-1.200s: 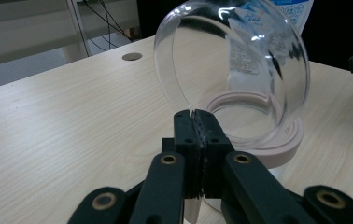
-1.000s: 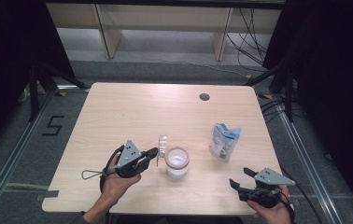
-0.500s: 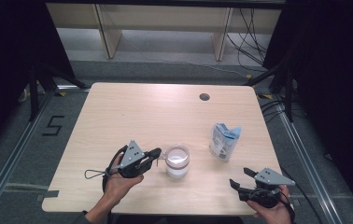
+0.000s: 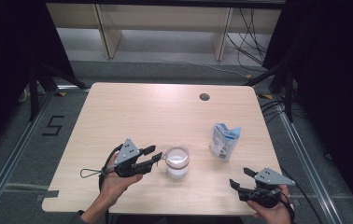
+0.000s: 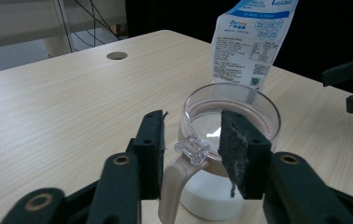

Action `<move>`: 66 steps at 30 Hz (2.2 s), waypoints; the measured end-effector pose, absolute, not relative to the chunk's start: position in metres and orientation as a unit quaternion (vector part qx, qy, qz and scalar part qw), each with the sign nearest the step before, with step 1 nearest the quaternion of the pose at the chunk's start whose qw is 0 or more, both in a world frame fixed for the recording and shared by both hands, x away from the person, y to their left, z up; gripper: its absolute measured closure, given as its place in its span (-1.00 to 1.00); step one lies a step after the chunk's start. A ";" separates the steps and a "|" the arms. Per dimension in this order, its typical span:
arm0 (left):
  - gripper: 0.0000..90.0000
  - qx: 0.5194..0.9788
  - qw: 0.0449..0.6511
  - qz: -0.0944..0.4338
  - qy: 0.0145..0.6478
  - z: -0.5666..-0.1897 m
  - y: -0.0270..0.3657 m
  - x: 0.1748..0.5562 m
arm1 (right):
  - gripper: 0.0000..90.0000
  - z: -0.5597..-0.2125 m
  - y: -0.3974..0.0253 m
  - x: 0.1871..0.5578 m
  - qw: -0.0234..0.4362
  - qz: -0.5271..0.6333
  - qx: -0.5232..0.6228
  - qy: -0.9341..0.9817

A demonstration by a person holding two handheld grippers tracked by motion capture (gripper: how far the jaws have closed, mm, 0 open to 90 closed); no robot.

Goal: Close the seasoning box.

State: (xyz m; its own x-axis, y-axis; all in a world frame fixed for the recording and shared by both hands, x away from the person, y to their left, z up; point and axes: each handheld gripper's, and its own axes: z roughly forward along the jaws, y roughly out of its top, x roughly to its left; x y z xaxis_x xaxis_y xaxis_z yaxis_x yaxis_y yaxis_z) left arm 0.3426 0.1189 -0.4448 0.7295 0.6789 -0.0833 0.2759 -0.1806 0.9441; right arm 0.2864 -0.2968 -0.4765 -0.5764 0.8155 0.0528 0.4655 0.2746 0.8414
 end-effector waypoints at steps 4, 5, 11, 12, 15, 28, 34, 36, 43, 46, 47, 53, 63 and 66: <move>0.09 0.745 0.556 0.165 0.329 -0.445 0.121 0.341 | -0.34 -0.477 -0.296 0.286 0.199 0.440 0.416 0.770; 0.06 0.748 0.551 0.165 0.331 -0.445 0.121 0.340 | -0.34 -0.477 -0.296 0.286 0.199 0.440 0.416 0.771; -0.19 0.746 0.552 0.154 0.339 -0.447 0.122 0.336 | -0.34 -0.477 -0.297 0.288 0.200 0.442 0.407 0.774; -0.22 0.746 0.552 0.154 0.339 -0.447 0.122 0.336 | -0.34 -0.477 -0.297 0.288 0.200 0.442 0.407 0.774; -0.31 0.750 0.548 0.150 0.338 -0.448 0.122 0.331 | -0.35 -0.478 -0.297 0.288 0.199 0.447 0.408 0.771; -0.47 0.756 0.536 0.151 0.344 -0.455 0.131 0.315 | -0.36 -0.478 -0.297 0.293 0.190 0.455 0.398 0.773; -0.48 0.753 0.536 0.147 0.352 -0.459 0.133 0.311 | -0.36 -0.478 -0.298 0.291 0.187 0.458 0.396 0.774; -0.49 0.758 0.532 0.150 0.346 -0.460 0.135 0.310 | -0.36 -0.478 -0.298 0.290 0.186 0.458 0.400 0.772; -0.49 0.764 0.523 0.145 0.348 -0.468 0.138 0.307 | -0.37 -0.477 -0.300 0.289 0.191 0.460 0.398 0.771; -0.49 0.767 0.519 0.142 0.350 -0.472 0.138 0.305 | -0.47 -0.478 -0.298 0.288 0.178 0.476 0.413 0.756; -0.50 0.767 0.518 0.137 0.352 -0.474 0.137 0.304 | -0.53 -0.477 -0.301 0.290 0.185 0.471 0.404 0.762; -0.51 0.775 0.512 0.127 0.347 -0.481 0.135 0.298 | -0.65 -0.477 -0.301 0.290 0.181 0.490 0.416 0.745; -0.52 0.796 0.480 0.142 0.341 -0.493 0.139 0.289 | -0.66 -0.480 -0.298 0.290 0.168 0.477 0.431 0.747; -0.53 0.802 0.476 0.144 0.332 -0.496 0.139 0.287 | -0.66 -0.481 -0.300 0.292 0.174 0.473 0.423 0.753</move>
